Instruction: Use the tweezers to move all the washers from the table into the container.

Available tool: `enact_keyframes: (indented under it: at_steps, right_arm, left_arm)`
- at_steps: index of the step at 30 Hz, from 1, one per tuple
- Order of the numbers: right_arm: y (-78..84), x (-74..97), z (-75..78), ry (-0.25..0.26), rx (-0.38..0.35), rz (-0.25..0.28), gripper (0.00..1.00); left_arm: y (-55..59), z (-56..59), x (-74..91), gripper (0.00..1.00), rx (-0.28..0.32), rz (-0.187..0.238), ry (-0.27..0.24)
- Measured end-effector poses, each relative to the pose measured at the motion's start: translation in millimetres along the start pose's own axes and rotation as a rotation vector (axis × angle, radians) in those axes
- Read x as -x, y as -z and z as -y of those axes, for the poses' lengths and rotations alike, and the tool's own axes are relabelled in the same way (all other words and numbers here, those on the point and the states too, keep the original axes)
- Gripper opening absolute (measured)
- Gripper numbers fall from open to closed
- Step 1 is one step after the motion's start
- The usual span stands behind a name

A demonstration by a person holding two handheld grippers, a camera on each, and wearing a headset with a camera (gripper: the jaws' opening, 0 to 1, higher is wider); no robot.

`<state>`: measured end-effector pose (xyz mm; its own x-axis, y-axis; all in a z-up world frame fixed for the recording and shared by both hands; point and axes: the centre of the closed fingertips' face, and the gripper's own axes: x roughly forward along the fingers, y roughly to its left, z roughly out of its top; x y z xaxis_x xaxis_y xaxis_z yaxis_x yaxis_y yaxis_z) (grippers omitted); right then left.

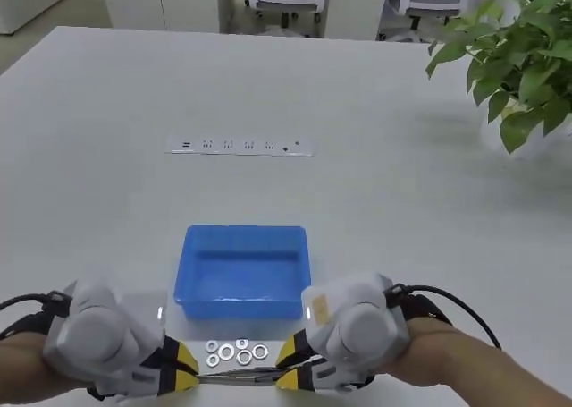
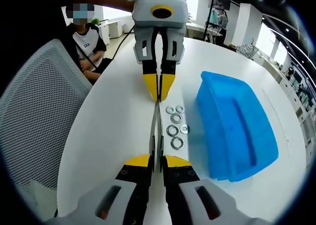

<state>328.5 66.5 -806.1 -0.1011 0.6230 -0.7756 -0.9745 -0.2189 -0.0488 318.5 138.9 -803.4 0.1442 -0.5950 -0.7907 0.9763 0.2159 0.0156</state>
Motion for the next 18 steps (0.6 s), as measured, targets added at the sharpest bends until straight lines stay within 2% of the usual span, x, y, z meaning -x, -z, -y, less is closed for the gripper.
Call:
enact_keyframes:
  at_steps: [8,18]
  right_arm:
    - [0.0,0.6,0.7,0.015,0.006,0.002,0.12]
    - [-1.7,-0.8,-0.6,0.018,0.0,0.009,0.13]
  left_arm:
    - [-12.0,-1.0,9.2,0.06,-0.008,0.022,-0.024]
    - [-27.0,3.5,21.2,0.06,-0.011,0.032,-0.021]
